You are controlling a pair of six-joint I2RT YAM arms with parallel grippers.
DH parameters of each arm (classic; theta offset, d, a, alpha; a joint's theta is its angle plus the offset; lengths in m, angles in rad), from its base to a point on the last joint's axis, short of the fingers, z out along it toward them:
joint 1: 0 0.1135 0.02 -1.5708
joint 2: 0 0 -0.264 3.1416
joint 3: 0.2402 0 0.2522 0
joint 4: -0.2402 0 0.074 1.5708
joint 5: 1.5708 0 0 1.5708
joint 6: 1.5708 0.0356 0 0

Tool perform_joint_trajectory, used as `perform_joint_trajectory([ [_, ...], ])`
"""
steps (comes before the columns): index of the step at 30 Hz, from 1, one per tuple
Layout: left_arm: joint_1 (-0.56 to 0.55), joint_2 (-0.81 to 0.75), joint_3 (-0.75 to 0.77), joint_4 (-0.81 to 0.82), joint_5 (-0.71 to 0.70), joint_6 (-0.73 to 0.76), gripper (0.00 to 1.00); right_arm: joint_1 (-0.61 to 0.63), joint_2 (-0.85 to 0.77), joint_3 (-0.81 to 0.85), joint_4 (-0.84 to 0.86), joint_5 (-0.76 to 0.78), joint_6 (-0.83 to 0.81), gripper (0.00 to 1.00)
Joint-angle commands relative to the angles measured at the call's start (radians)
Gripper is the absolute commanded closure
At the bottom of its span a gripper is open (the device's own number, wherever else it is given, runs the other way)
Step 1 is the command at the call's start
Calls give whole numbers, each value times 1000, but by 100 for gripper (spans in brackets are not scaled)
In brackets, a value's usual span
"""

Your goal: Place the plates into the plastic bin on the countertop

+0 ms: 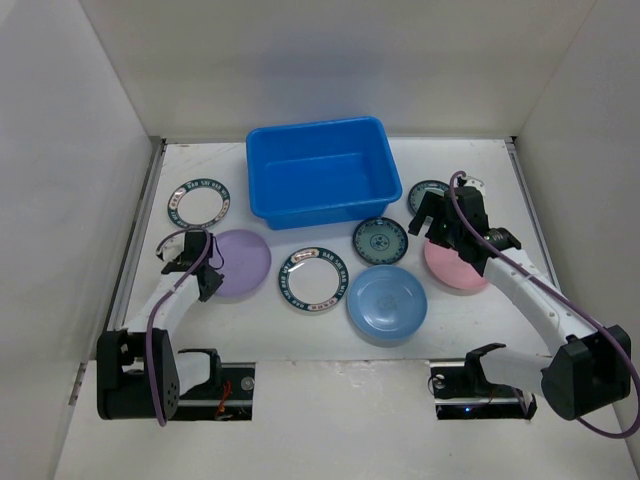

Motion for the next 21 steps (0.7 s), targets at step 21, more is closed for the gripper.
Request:
perform_joint_trajectory([
  [21, -36, -230, 666, -400, -81, 74, 100, 9, -16, 69, -7, 9, 20, 0],
])
